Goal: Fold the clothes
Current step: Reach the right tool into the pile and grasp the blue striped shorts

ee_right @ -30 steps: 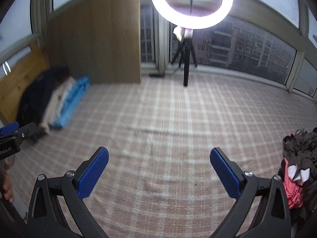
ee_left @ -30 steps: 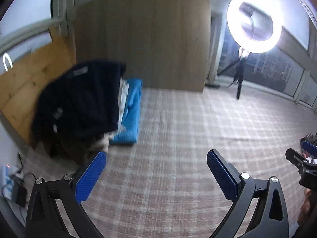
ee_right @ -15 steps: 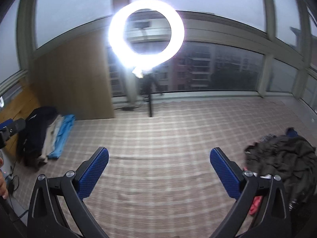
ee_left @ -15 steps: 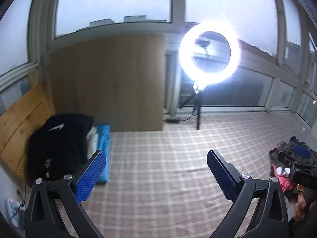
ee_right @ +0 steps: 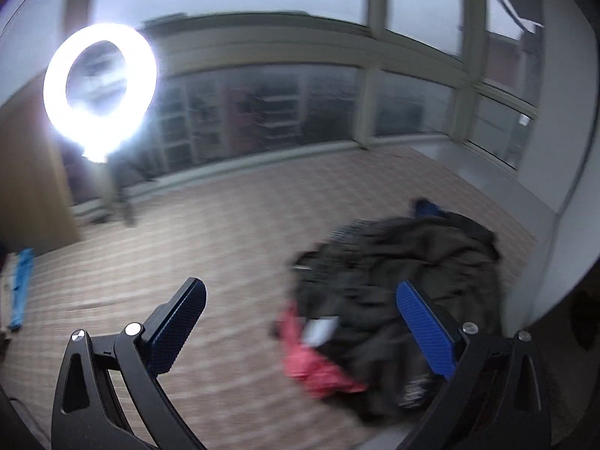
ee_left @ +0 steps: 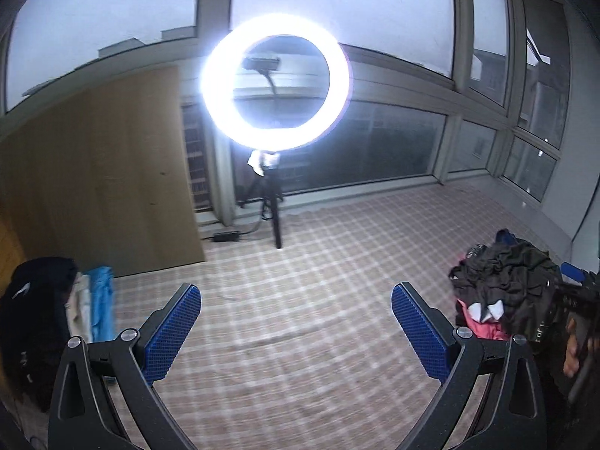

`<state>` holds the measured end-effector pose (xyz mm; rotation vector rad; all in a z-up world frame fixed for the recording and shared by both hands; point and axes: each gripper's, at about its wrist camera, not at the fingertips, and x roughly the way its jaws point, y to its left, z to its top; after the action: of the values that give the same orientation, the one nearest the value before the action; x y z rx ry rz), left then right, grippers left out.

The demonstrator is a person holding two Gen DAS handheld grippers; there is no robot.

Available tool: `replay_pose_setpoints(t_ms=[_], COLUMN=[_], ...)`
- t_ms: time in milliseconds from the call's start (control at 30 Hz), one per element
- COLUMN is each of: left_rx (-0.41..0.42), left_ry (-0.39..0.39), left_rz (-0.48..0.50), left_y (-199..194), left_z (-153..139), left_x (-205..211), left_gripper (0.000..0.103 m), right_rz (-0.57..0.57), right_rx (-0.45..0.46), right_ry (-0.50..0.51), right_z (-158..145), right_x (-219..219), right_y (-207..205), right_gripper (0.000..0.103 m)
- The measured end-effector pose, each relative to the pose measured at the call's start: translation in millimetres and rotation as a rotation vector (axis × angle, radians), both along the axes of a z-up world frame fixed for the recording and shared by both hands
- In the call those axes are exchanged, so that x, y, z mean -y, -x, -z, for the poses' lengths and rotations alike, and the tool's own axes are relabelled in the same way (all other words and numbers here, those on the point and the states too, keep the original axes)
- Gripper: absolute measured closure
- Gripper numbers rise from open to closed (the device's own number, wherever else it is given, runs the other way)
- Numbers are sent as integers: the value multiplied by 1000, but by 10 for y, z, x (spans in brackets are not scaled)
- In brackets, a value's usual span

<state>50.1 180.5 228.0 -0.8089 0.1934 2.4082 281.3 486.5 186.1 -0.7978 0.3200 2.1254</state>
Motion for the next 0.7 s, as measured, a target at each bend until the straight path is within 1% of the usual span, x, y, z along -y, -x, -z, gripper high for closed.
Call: replay_pose_setpoints(t_ms=[67, 133, 200, 267, 300, 333, 433, 467, 567, 600, 667, 700], left_rx=[7, 14, 24, 41, 48, 56, 77, 83, 89, 90, 93, 96], left_ry=[2, 7, 14, 20, 22, 26, 32, 35, 52, 57, 68, 73], left_rz=[13, 17, 20, 24, 26, 27, 36, 41, 58, 62, 69, 71], left_y=[16, 38, 80, 136, 155, 180, 250, 266, 296, 301, 315, 327], left_z=[23, 43, 70, 103, 114, 134, 184, 200, 254, 268, 302, 321], left_x=[-83, -129, -175, -213, -231, -252, -334, -369, -469, -489, -526, -541], left_gripper=[1, 1, 1, 1, 1, 1, 1, 1, 1, 1, 1, 1], right_rz=[79, 149, 195, 239, 251, 261, 289, 292, 294, 298, 292, 290], right_rx=[42, 58, 69, 83, 92, 101, 146, 148, 145, 139, 95, 92], right_ry=[-3, 6, 30, 41, 44, 45, 43, 56, 102, 107, 104, 121], right_z=[68, 128, 197, 264, 297, 328, 437, 475, 576, 593, 573, 596], right_x=[-351, -660, -911, -1125, -1200, -1269, -1457, -1494, -1573, -1583, -1545, -1557], right_y=[-173, -346, -491, -609, -648, -679, -718, -723, -737, -752, -801, -818], right_gripper=[0, 0, 1, 3, 6, 9, 9, 9, 12, 18, 19, 19])
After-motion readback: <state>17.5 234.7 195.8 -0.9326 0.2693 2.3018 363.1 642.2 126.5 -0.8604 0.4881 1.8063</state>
